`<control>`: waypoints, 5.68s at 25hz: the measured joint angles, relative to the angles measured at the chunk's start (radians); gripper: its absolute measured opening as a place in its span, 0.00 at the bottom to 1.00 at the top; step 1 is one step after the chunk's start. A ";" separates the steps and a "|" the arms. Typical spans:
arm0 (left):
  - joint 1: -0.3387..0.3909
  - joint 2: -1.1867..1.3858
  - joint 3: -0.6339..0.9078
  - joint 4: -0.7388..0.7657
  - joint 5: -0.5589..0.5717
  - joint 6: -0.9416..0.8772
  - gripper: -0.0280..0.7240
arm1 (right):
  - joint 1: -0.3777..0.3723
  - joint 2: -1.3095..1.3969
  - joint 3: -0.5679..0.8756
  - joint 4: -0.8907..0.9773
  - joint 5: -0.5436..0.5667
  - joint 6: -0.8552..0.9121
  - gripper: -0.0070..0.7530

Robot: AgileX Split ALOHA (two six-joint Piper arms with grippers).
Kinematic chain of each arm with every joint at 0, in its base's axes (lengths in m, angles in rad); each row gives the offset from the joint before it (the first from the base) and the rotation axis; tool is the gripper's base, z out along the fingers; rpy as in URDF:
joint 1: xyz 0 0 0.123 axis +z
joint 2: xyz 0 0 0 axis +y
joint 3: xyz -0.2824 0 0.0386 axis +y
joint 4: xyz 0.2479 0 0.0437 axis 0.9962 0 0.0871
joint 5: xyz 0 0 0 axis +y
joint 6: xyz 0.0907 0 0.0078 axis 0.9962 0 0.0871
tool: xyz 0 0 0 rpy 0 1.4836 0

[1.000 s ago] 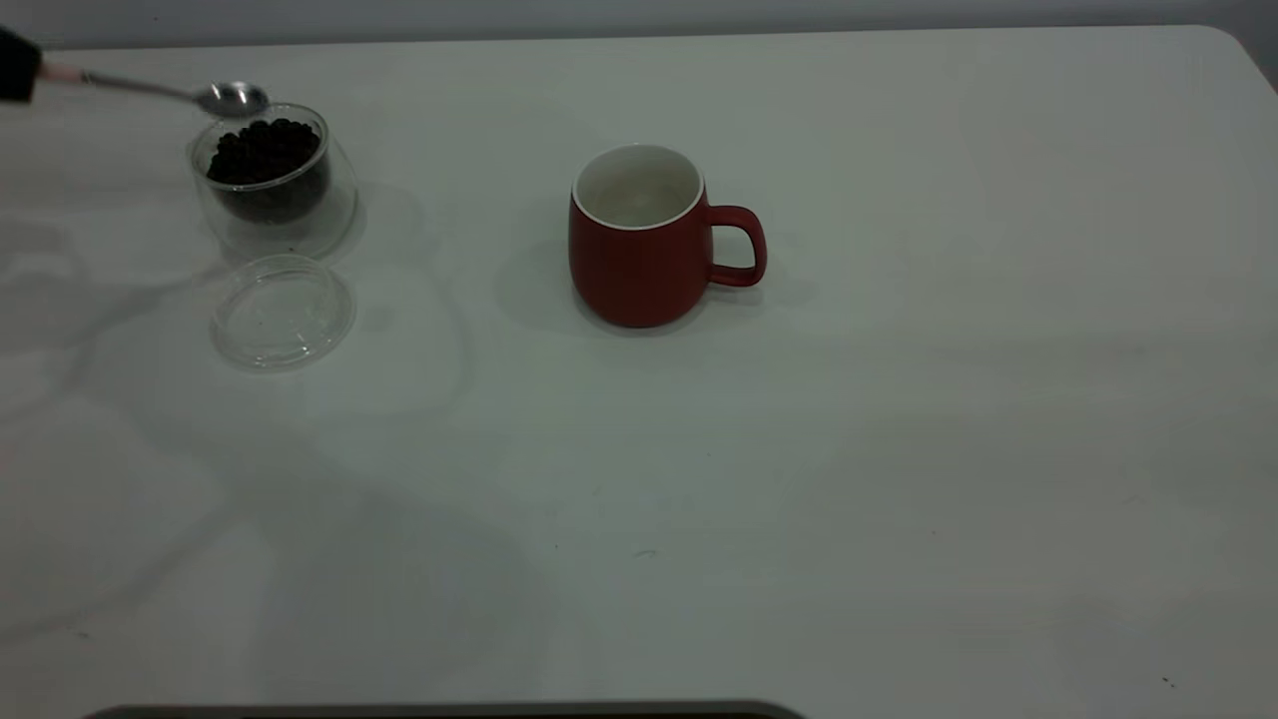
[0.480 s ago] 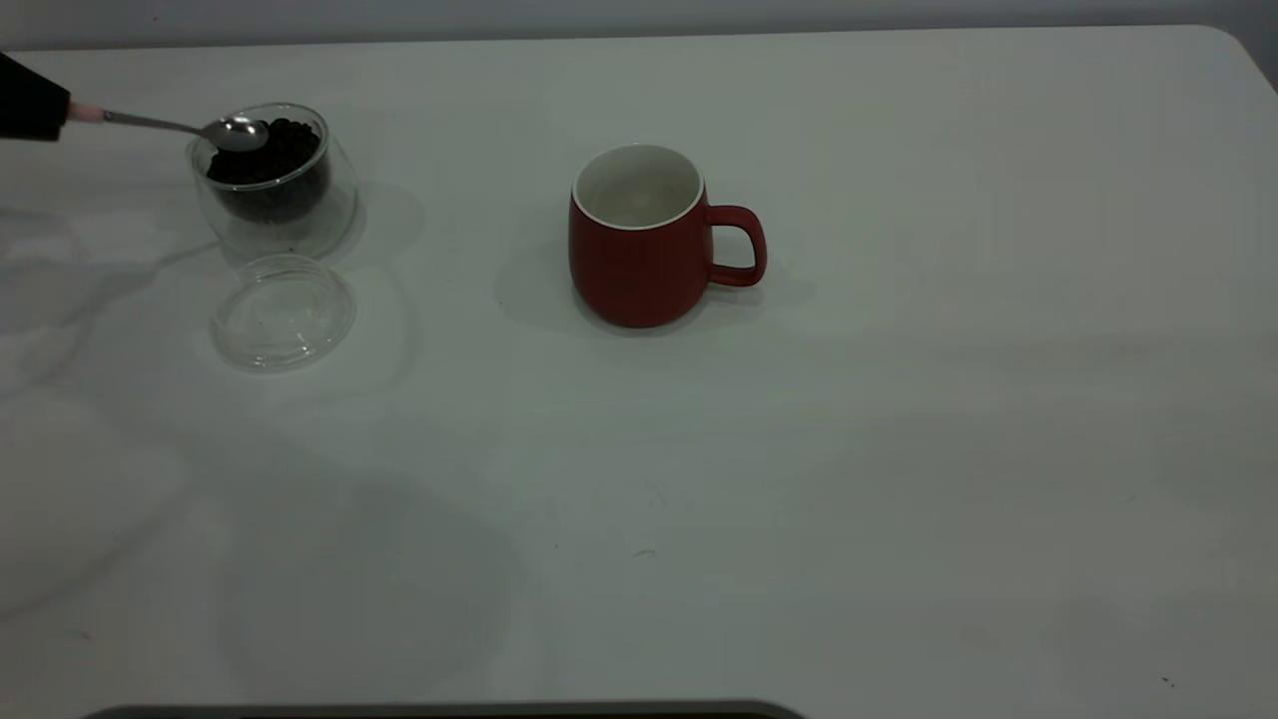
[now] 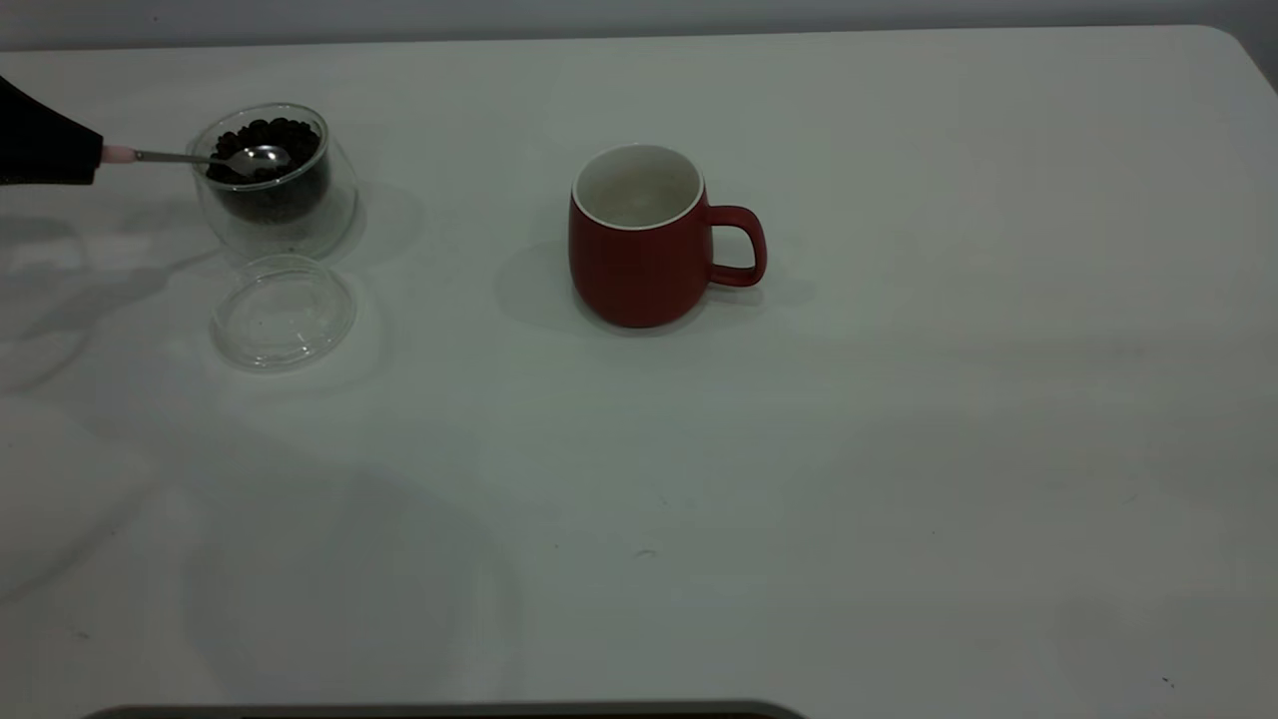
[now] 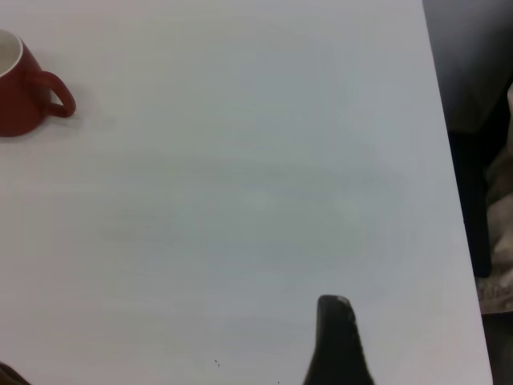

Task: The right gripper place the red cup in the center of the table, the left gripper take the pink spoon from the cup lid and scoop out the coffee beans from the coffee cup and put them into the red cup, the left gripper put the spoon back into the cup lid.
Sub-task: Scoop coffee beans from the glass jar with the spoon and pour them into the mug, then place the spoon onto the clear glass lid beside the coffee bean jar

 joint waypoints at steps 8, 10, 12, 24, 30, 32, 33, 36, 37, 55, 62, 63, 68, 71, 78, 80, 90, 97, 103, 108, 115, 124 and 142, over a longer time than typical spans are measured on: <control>0.000 0.032 0.000 -0.047 0.016 0.000 0.20 | 0.000 0.000 0.000 0.000 0.000 0.000 0.77; 0.000 0.034 0.000 -0.060 0.016 0.000 0.20 | 0.000 0.000 0.000 0.000 0.000 0.000 0.77; 0.000 0.036 0.000 -0.071 0.017 0.000 0.20 | 0.000 0.000 0.000 0.000 0.000 0.000 0.77; 0.052 0.036 0.000 -0.074 0.081 -0.024 0.20 | 0.000 0.000 0.000 0.000 0.000 0.000 0.77; 0.060 0.036 0.000 -0.074 0.132 -0.031 0.20 | 0.000 0.000 0.000 0.000 0.000 0.000 0.77; 0.060 0.036 0.000 -0.074 0.133 -0.031 0.20 | 0.000 0.000 0.000 0.000 0.000 0.000 0.77; 0.060 0.036 0.000 -0.074 0.133 -0.031 0.20 | 0.000 0.000 0.000 0.000 0.000 0.000 0.77; 0.060 0.036 0.000 -0.074 0.133 -0.032 0.20 | 0.000 0.000 0.000 0.000 0.000 0.000 0.77; 0.060 0.036 0.000 -0.074 0.133 -0.032 0.20 | 0.000 0.000 0.000 0.000 0.000 0.000 0.77; 0.058 0.036 0.000 -0.119 0.133 -0.116 0.20 | 0.000 0.000 0.000 0.000 0.000 0.000 0.77; 0.000 0.036 0.000 -0.120 0.133 -0.126 0.20 | 0.000 0.000 0.000 0.000 0.000 0.000 0.77; -0.010 0.036 0.000 -0.123 0.134 -0.126 0.20 | 0.000 0.000 0.000 0.000 0.000 0.000 0.77; -0.068 0.036 0.000 -0.124 0.135 -0.143 0.20 | 0.000 0.000 0.000 0.000 0.000 0.000 0.77; -0.107 0.036 0.000 -0.124 0.135 -0.145 0.20 | 0.000 0.000 0.000 0.000 0.000 0.000 0.77; -0.215 0.036 0.000 -0.160 0.136 -0.148 0.20 | 0.000 0.000 0.000 0.000 0.000 0.000 0.77; -0.242 0.036 0.000 -0.187 0.136 -0.148 0.20 | 0.000 0.000 0.000 0.000 0.000 0.000 0.77; -0.344 0.036 0.000 -0.213 0.136 -0.145 0.20 | 0.000 0.000 0.000 0.000 0.000 0.000 0.77; -0.410 0.036 0.000 -0.247 0.137 -0.099 0.20 | 0.000 0.000 0.000 0.000 0.000 0.000 0.77; -0.435 0.036 0.000 -0.247 0.137 -0.033 0.20 | 0.000 0.000 0.000 0.000 0.000 0.000 0.77; -0.437 0.036 0.000 -0.226 0.136 0.033 0.20 | 0.000 0.000 0.000 0.000 0.000 0.000 0.77; -0.443 0.036 0.000 -0.186 0.109 0.270 0.20 | 0.000 0.000 0.000 0.000 0.000 0.000 0.77; -0.443 0.037 0.000 -0.240 0.013 0.446 0.20 | 0.000 0.000 0.000 0.000 0.000 0.000 0.77; -0.201 -0.179 0.000 -0.010 0.145 -0.098 0.20 | 0.000 0.000 0.000 0.002 0.000 0.000 0.77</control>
